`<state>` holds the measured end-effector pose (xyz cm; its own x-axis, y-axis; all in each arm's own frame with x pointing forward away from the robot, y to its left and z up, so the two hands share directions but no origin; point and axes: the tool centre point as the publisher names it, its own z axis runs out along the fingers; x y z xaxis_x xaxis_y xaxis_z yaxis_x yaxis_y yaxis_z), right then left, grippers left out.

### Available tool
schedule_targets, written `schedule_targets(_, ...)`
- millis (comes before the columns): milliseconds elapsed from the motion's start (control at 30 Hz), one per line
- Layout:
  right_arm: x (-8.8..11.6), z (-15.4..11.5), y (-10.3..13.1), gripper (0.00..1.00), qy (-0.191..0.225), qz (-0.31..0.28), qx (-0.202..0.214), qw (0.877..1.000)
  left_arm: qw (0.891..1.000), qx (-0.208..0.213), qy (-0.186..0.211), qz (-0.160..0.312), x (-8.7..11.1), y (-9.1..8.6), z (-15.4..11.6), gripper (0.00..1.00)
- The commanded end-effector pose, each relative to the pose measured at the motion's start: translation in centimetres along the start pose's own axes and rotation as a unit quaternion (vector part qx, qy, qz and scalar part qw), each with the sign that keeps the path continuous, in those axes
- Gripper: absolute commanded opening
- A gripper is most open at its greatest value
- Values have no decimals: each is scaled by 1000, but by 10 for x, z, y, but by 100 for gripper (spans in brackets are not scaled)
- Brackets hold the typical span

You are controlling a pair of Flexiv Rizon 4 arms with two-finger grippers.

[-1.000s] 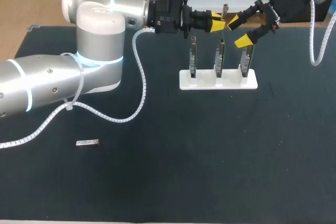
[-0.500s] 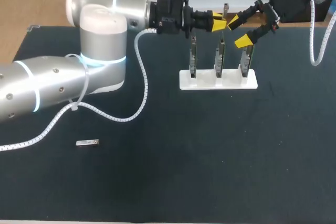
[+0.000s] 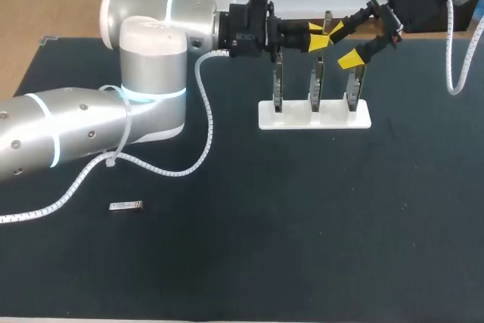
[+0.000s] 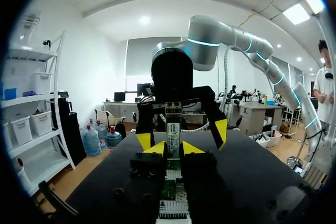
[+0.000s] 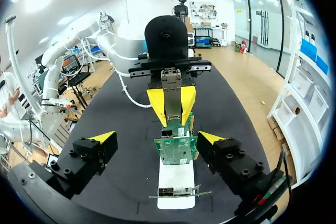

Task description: Pick up the optical module with the left hand, and insert it into the network port with the right hand.

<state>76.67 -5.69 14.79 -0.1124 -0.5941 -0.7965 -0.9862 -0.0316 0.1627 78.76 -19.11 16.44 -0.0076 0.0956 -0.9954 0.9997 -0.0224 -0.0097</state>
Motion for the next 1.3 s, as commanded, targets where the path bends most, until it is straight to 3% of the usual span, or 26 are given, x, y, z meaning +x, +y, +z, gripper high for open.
schedule_targets(33, 0, 0, 0, 100, 0, 0, 0, 1000, 1000, -5, -4, 2, 1, -2, 1, 0)
schedule_targets(733, 0, 0, 0, 100, 0, 0, 0, 1000, 1000, -1, -15, -4, 2, 2, -1, 0)
schedule_targets(1300, 0, 0, 0, 100, 0, 0, 0, 1000, 1000, 1, -12, -6, 1, -9, -8, 0)
